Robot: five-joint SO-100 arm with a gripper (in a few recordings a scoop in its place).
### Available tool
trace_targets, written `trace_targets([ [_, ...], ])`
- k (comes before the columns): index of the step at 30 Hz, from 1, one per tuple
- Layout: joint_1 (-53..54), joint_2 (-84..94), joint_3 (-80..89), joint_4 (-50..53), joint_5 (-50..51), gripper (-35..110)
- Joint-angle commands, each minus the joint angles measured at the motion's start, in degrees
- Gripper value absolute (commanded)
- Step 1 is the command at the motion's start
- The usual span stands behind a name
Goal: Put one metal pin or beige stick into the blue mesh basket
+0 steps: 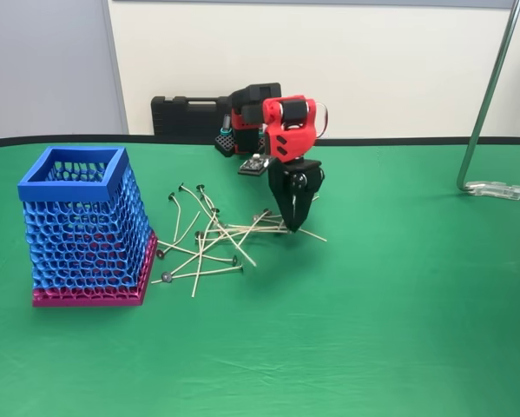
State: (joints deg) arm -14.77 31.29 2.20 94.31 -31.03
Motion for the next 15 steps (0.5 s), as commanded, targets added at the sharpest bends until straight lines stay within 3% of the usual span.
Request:
trace_targets([
  [1, 0.5, 6.4, 0.3, -0.1, 0.5, 0],
  [15, 2.1, 15.8, 0.4, 0.0, 2.5, 0],
])
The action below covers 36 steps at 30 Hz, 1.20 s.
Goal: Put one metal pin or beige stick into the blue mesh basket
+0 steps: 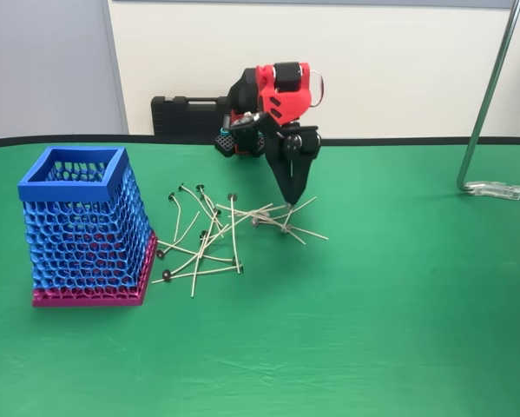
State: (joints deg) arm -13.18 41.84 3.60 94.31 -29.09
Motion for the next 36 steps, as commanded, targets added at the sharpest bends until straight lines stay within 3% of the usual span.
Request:
trace_targets([
  [1, 0.7, 6.2, -0.9, 0.0, 0.7, 0],
  [22, 6.6, 11.9, -20.4, -1.0, 3.3, 0],
  [36, 10.8, 20.6, -20.0, -5.4, 6.5, 0],
])
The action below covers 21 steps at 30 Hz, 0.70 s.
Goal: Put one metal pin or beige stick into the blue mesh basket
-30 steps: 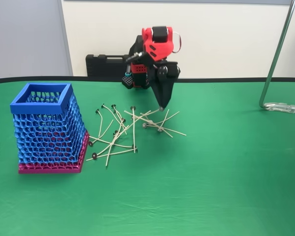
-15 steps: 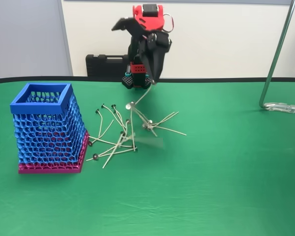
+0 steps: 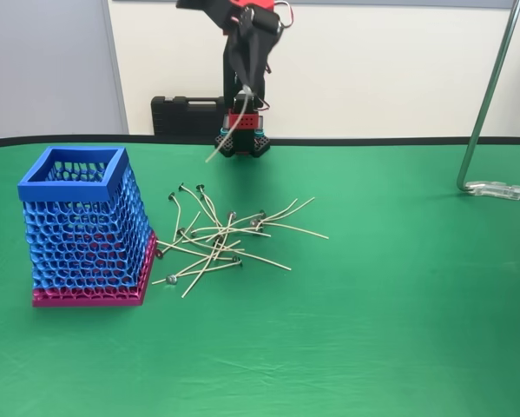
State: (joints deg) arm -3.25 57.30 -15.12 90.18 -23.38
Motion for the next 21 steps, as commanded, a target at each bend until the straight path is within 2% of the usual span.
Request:
trace_targets([
  [1, 1.3, 6.1, -1.1, -1.8, 1.4, 0],
  [10, 7.1, 16.3, -0.6, -2.0, 4.6, 0],
  [21, 20.3, 21.7, -0.1, -1.8, 9.6, 0],
])
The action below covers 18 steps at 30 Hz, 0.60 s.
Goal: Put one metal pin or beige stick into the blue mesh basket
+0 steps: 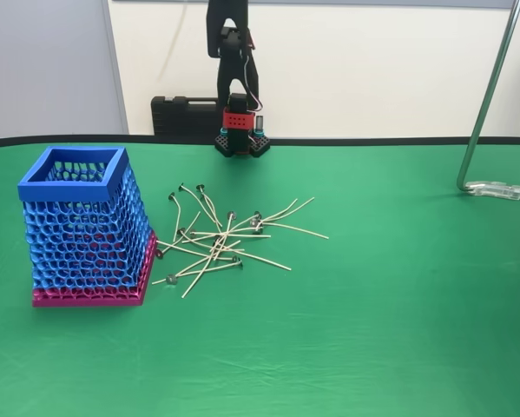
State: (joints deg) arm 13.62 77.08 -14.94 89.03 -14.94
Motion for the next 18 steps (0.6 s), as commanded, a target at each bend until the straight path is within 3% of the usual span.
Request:
trace_targets([
  [1, 4.7, 1.8, -0.3, -0.6, 1.4, 0],
  [14, 15.1, -6.0, 0.8, -2.2, 4.0, 0],
  [18, 16.3, -7.1, 8.3, -7.4, 4.9, 0],
])
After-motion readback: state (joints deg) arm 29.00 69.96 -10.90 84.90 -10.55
